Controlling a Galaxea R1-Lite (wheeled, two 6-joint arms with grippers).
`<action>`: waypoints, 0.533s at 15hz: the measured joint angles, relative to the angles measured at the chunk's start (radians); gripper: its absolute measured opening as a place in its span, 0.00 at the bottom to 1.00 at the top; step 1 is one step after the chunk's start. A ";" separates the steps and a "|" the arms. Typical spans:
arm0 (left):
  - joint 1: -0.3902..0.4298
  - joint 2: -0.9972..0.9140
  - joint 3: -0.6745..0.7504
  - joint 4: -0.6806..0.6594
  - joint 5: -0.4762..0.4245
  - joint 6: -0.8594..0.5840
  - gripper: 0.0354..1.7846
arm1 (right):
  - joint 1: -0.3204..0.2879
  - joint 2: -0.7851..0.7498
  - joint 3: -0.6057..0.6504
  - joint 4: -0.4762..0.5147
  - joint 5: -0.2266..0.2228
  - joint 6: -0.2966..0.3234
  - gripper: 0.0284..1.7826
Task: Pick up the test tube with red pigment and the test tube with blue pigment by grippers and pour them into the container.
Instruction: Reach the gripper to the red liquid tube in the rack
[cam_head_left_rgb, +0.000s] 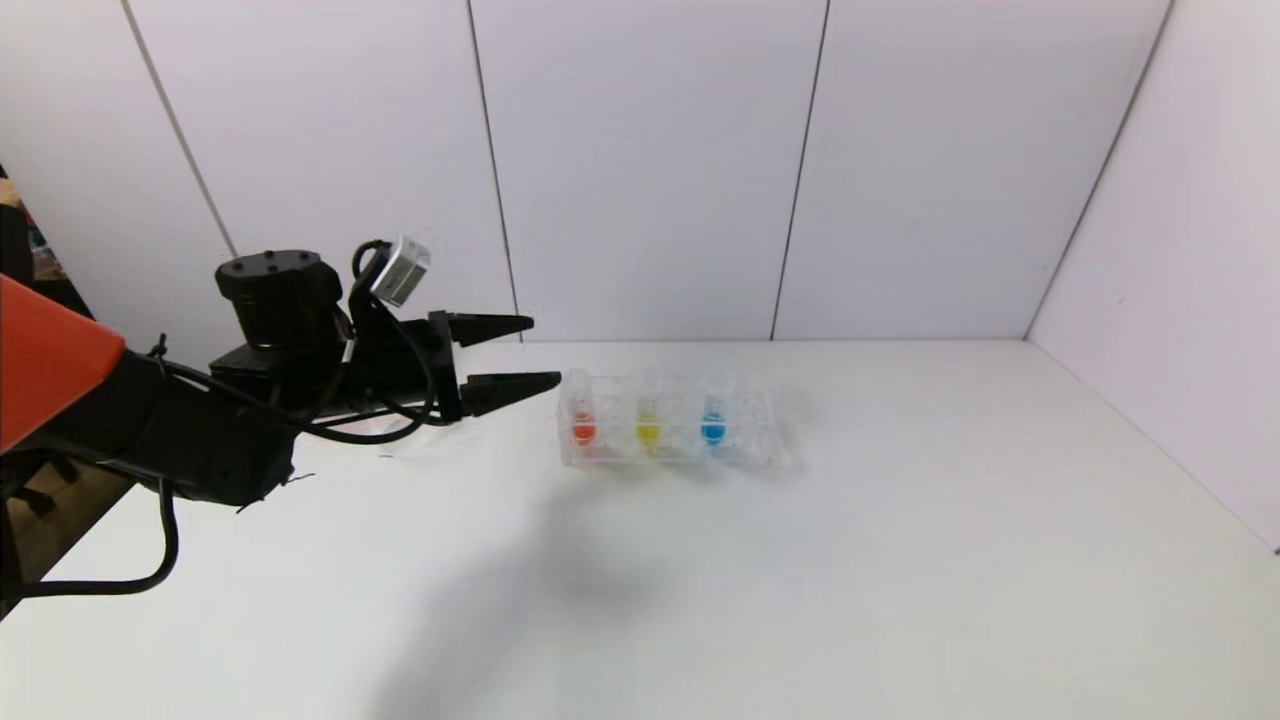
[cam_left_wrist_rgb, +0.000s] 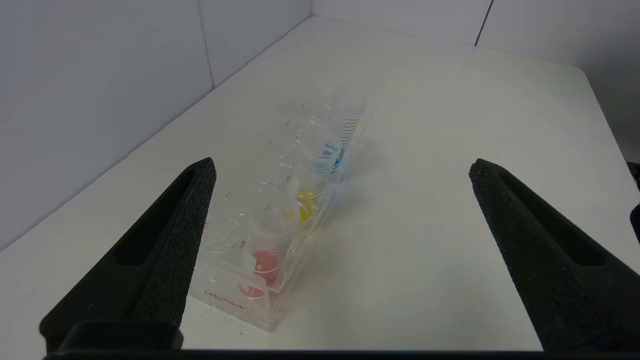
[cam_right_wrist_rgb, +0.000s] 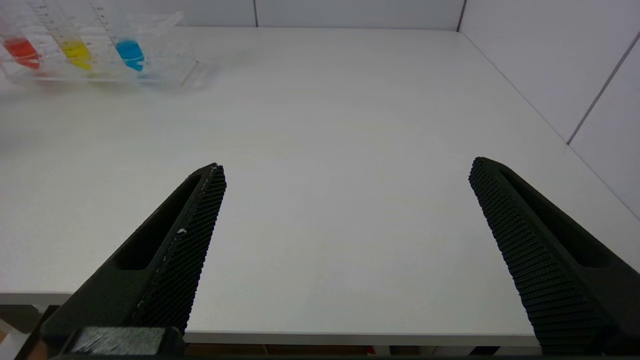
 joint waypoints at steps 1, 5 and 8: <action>-0.007 0.019 -0.005 0.000 0.000 0.030 0.99 | 0.000 0.000 0.000 0.000 0.000 0.000 1.00; -0.018 0.094 -0.034 0.000 0.000 0.102 0.99 | 0.000 0.000 0.000 0.000 0.000 0.000 1.00; -0.023 0.137 -0.059 0.000 0.000 0.105 0.99 | 0.000 0.000 0.000 0.000 0.000 0.000 1.00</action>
